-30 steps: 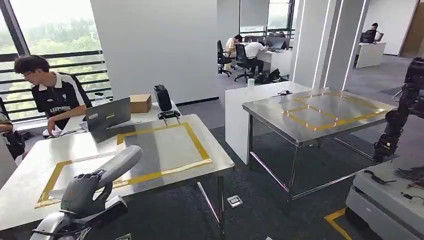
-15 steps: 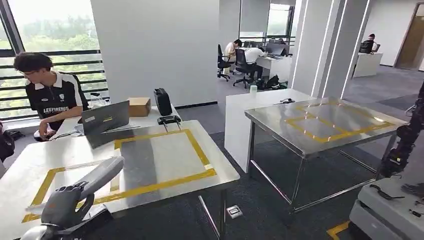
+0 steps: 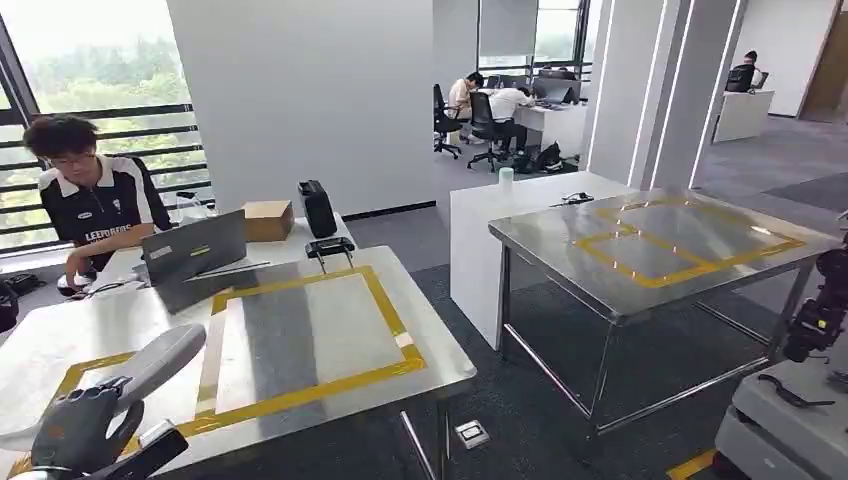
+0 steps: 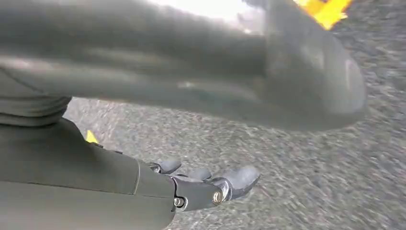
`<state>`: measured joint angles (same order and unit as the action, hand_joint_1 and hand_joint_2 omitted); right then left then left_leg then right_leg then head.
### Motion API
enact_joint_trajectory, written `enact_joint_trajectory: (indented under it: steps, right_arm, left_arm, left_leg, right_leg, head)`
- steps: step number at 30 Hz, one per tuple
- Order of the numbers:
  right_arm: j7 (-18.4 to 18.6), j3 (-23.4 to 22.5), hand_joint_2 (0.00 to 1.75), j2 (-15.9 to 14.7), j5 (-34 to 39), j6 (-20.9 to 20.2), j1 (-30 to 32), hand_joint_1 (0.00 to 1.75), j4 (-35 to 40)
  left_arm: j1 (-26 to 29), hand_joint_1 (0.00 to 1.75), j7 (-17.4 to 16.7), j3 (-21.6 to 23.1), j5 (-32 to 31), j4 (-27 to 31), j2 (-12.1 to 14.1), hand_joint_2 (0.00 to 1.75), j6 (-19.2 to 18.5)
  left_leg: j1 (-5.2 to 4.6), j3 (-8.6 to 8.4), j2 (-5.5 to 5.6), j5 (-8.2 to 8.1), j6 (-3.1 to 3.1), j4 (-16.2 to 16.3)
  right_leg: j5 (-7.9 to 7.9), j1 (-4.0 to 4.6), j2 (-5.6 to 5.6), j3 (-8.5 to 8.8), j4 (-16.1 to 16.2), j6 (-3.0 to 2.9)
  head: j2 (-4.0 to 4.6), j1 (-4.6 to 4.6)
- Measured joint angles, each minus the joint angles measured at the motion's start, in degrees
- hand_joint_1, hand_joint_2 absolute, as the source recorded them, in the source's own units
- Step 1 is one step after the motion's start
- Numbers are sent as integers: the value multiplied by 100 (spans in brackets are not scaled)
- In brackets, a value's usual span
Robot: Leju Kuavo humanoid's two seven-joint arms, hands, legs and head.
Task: Take the parts from the cabinet and place them on the table.
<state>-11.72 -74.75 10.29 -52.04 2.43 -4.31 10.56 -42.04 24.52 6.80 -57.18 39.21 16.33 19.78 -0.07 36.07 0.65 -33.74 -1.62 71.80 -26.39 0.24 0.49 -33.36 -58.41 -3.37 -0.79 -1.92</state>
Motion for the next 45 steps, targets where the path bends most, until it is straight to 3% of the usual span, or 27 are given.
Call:
enact_joint_trajectory:
  steps: [2,4,5,7,8,9,12,14,16,18,19,20,22,23,24,25,27,29,32,33,34,37,38,39,40,43,45]
  right_arm:
    - [-4,-7,0,0,0,-4,6,0,0]
    - [-7,-13,0,2,0,-24,19,0,0]
    - [-7,-17,0,2,0,-26,21,0,0]
    - [-7,-17,0,4,-7,-26,21,0,0]
    - [-9,-17,0,0,-9,-26,11,0,0]
    - [-7,-20,0,0,-11,-26,-5,0,0]
    - [-22,-22,0,-13,-39,-26,-8,0,2]
    - [-13,-22,0,-13,-44,-35,-27,0,2]
    - [-13,-22,0,-7,-44,-44,-37,0,2]
    - [-11,-22,0,-7,-44,-42,-30,0,2]
    - [-11,-24,0,-7,-44,-44,-22,0,2]
    - [-9,-24,0,-7,-44,-42,-17,0,2]
    - [11,-24,0,-9,-39,-33,-1,0,2]
    - [13,-24,0,-20,-24,-13,3,0,2]
    - [13,-24,0,-15,-7,9,-5,0,0]
    - [9,-26,0,-4,0,26,5,0,2]
    - [2,-28,0,0,0,42,-9,0,2]
    - [-4,-28,0,4,-2,42,-34,0,2]
    - [11,-28,0,4,-13,31,-39,0,2]
    - [20,-28,0,4,-20,24,-34,0,2]
    - [39,-31,0,7,-24,11,-22,0,2]
    - [46,-33,0,18,-26,2,-5,0,2]
    - [46,-33,0,15,-26,13,-14,0,2]
    - [46,-33,0,15,-26,15,-34,0,2]
    - [46,-33,0,15,-24,15,-29,0,2]
    - [39,-35,0,4,-24,17,-41,0,4]
    - [39,-35,0,7,-24,17,-56,0,4]
  left_arm:
    - [37,175,-9,-67,-24,-63,78,175,11]
    - [61,175,-15,-133,-24,-105,164,175,48]
    - [61,175,-17,-181,-26,-127,212,175,72]
    - [70,175,-33,-266,-39,-181,280,175,92]
    - [82,175,-46,-304,-39,-205,312,175,116]
    - [116,175,-74,-339,-68,-210,337,175,107]
    - [213,175,-133,-481,-175,-153,361,175,107]
    - [232,175,-157,-603,-236,-100,374,175,107]
    - [289,175,-166,-682,-245,-68,374,175,105]
    - [352,175,-170,-715,-247,-55,374,175,103]
    - [371,175,-170,-728,-247,-48,374,175,103]
    - [378,175,-173,-745,-247,-41,374,175,103]
    - [383,175,-170,-776,-271,-33,371,175,85]
    - [379,175,-168,-793,-295,-44,352,175,59]
    - [365,175,-155,-819,-312,-41,354,175,46]
    - [367,175,-129,-826,-339,-48,339,175,44]
    - [322,175,-118,-857,-350,-74,347,175,74]
    - [244,175,-112,-915,-328,-155,358,175,81]
    - [232,175,-44,-1010,-249,-300,426,175,83]
    - [253,175,-9,-1044,-208,-353,452,175,81]
    - [262,175,9,-1078,-188,-394,474,175,81]
    - [268,175,26,-1175,-157,-489,562,175,83]
    - [260,175,28,-1198,-149,-540,562,175,90]
    - [251,175,31,-1235,-144,-566,568,175,94]
    - [303,175,31,-1250,-144,-581,568,175,109]
    - [312,175,35,-1261,-164,-614,577,175,111]
    - [299,175,35,-1292,-177,-625,579,175,120]
  left_leg:
    - [34,417,-5,-277,-37,412]
    - [55,460,-21,-79,-67,23]
    - [61,377,-35,218,-74,-379]
    - [67,264,-87,1151,-66,-1279]
    - [61,281,-143,998,-10,-1229]
    - [33,181,-130,1021,26,-1246]
    - [86,51,-83,1020,160,-1289]
    - [84,-14,-81,938,232,-1290]
    - [74,-77,-70,847,251,-1289]
    - [62,-198,-55,741,249,-1288]
    - [60,-279,-48,679,243,-1288]
    - [52,-368,-44,615,229,-1288]
    - [49,-426,-52,501,204,-1304]
    - [24,-545,-21,459,158,-1270]
    - [19,-559,-8,413,122,-1275]
    - [28,-608,-5,430,95,-1210]
    - [27,-589,2,409,40,-1140]
    - [42,-316,-23,264,-6,-643]
    - [73,369,-26,-167,-92,370]
    - [87,476,-27,-110,-111,419]
    - [101,458,-29,114,-129,204]
    - [149,52,-38,1012,-177,-1123]
    - [112,60,-37,762,-169,-1166]
    - [100,16,-63,714,-43,-1176]
    - [102,18,-57,826,12,-1185]
    - [138,-32,-49,797,124,-1190]
    - [129,-72,-60,751,185,-1190]
  right_leg:
    - [-117,-6,6,129,0,9]
    - [-257,-19,14,305,-1,27]
    - [-327,-31,17,401,-1,48]
    - [-478,-21,23,542,-29,112]
    - [-544,-8,49,573,-39,154]
    - [-651,-1,31,579,1,207]
    - [-570,-1,17,626,-199,282]
    - [-632,-9,2,194,-900,346]
    - [-1054,-21,1,-370,-1603,380]
    - [-1188,-18,0,-668,-1726,380]
    - [-1011,-16,0,-661,-1474,359]
    - [-683,-10,-1,-567,-1048,326]
    - [181,36,-12,-367,-135,200]
    - [-24,64,9,-379,-161,189]
    - [-52,64,24,-323,-149,186]
    - [93,43,26,-289,-100,171]
    - [78,23,21,-137,-59,117]
    - [49,6,17,-78,-28,52]
    - [-25,-7,32,-34,-29,25]
    - [-59,-14,43,4,-32,38]
    - [-105,-24,47,55,-38,56]
    - [-260,-58,47,157,-87,141]
    - [-289,-50,54,184,-123,180]
    - [-313,-33,51,140,-113,220]
    - [-363,-26,49,122,-107,251]
    - [-465,-20,25,167,-216,340]
    - [-767,-26,6,-232,-892,386]
  head:
    - [0,0]
    - [0,2]
    - [0,-4]
    - [0,-11]
    - [0,-4]
    - [-2,-7]
    - [0,4]
    - [0,9]
    - [0,11]
    - [0,13]
    - [0,11]
    - [0,13]
    - [0,11]
    - [0,-2]
    - [0,0]
    - [0,0]
    - [0,-2]
    - [0,-11]
    - [0,-11]
    - [0,-11]
    - [0,-11]
    - [0,-11]
    - [0,-15]
    - [0,-22]
    - [-2,-11]
    - [0,2]
    - [2,20]
